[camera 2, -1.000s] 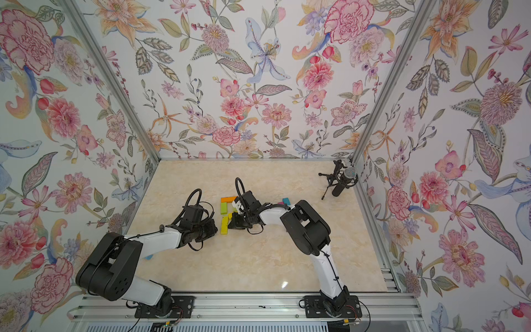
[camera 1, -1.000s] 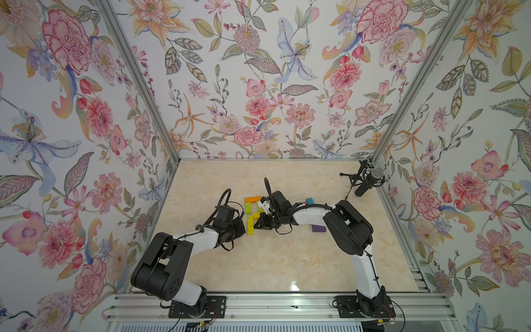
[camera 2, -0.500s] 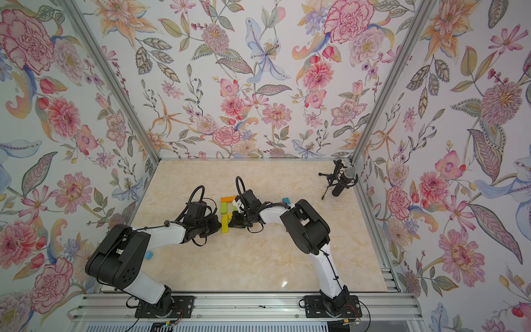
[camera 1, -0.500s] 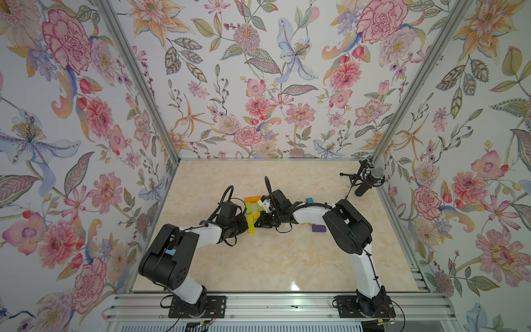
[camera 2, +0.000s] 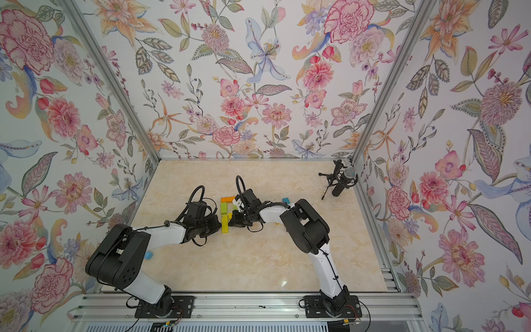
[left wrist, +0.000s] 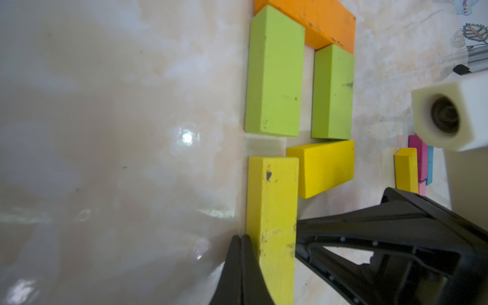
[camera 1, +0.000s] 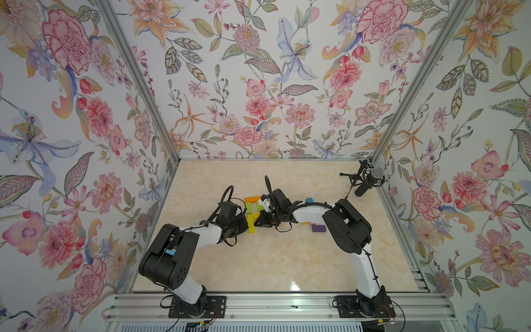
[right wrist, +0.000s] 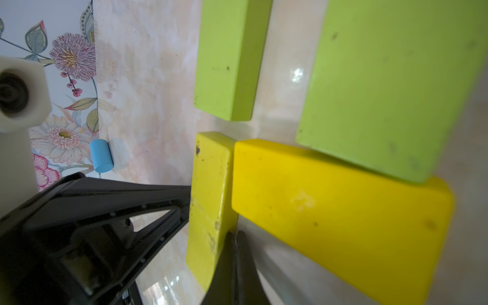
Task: Assemble the letter p with building blocks
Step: Assemble the building block at the center of the board.
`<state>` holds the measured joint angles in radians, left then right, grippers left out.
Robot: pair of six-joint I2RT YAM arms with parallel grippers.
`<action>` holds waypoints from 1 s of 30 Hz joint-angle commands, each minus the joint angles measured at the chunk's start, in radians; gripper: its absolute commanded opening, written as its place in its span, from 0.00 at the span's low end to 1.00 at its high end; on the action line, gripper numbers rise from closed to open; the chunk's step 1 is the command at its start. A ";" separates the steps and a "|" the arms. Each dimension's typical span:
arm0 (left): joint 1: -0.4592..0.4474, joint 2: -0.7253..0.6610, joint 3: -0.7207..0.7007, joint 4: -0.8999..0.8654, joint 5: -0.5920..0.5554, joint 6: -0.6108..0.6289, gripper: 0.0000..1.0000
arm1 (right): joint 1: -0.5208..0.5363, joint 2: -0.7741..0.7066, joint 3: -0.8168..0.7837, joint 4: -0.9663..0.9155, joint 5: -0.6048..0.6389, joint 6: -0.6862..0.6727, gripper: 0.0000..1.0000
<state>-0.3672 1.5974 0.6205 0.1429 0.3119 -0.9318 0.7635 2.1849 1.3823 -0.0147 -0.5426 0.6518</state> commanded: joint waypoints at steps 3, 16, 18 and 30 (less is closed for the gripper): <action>-0.013 0.045 -0.006 -0.092 -0.020 0.000 0.00 | 0.005 0.032 0.036 -0.017 -0.007 0.006 0.00; 0.002 0.041 0.018 -0.107 -0.028 0.007 0.00 | 0.008 0.049 0.052 -0.024 -0.013 0.008 0.00; 0.009 0.049 0.029 -0.117 -0.027 0.014 0.00 | 0.008 0.050 0.052 -0.025 -0.013 0.009 0.00; 0.018 0.058 0.035 -0.120 -0.022 0.021 0.00 | 0.002 0.058 0.055 -0.025 -0.017 0.008 0.00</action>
<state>-0.3534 1.6142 0.6579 0.0982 0.3073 -0.9276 0.7620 2.2070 1.4197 -0.0319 -0.5461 0.6521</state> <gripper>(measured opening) 0.048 0.047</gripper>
